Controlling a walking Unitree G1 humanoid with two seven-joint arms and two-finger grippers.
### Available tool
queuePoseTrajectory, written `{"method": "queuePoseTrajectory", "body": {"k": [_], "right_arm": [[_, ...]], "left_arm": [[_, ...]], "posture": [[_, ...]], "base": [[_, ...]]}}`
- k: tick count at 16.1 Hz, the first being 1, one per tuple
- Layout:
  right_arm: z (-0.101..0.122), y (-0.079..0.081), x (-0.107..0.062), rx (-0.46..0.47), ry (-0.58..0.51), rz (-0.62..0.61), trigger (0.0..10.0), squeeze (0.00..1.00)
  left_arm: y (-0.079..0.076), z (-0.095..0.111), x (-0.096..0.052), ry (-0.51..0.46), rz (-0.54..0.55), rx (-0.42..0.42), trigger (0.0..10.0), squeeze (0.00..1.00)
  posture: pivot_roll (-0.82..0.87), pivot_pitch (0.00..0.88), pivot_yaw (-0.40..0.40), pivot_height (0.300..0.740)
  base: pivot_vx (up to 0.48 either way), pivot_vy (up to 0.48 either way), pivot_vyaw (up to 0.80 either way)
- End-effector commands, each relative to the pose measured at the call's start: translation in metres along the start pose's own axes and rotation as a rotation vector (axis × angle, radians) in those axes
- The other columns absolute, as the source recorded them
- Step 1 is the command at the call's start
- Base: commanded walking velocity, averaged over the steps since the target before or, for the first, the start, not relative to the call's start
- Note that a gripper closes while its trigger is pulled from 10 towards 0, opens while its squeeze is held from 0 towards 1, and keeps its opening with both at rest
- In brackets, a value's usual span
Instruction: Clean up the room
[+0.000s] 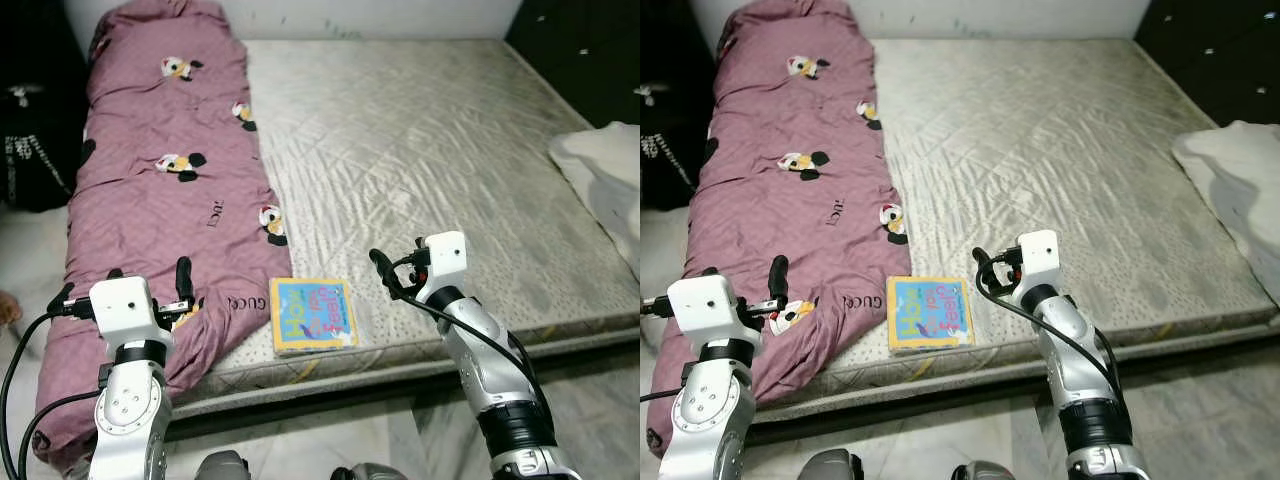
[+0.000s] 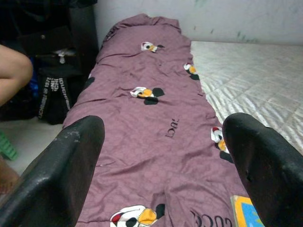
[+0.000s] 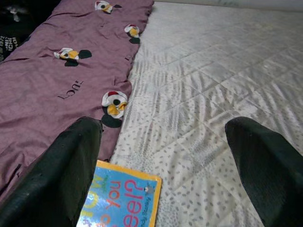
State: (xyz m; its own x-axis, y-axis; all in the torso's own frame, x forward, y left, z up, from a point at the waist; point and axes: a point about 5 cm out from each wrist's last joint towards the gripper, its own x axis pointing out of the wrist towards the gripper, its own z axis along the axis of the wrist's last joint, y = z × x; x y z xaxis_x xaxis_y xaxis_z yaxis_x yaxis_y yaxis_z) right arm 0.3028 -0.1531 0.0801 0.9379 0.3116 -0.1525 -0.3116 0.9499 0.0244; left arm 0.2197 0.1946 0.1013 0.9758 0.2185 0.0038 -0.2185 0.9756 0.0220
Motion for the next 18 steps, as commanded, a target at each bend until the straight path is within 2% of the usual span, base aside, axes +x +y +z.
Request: {"method": "queuePoseTrajectory", "body": {"k": [1, 18], "right_arm": [[0.0015, -0.0041, -0.0008, -0.001, -0.004, -0.013, 10.0, 0.00], [-0.0012, -0.0057, 0.0000, 0.017, 0.006, -0.030, 10.0, 0.00]], "left_arm": [[-0.0022, 0.0011, -0.0004, -0.003, -0.011, 0.004, 10.0, 0.00], [-0.0017, -0.0061, -0.0065, 0.039, 0.005, 0.007, 10.0, 0.00]], "posture": [[0.03, 0.059, -0.072, 0.740], [0.04, 0.061, -0.065, 0.740]], "base": [[0.000, 0.000, 0.00], [0.000, 0.000, 0.00]]}}
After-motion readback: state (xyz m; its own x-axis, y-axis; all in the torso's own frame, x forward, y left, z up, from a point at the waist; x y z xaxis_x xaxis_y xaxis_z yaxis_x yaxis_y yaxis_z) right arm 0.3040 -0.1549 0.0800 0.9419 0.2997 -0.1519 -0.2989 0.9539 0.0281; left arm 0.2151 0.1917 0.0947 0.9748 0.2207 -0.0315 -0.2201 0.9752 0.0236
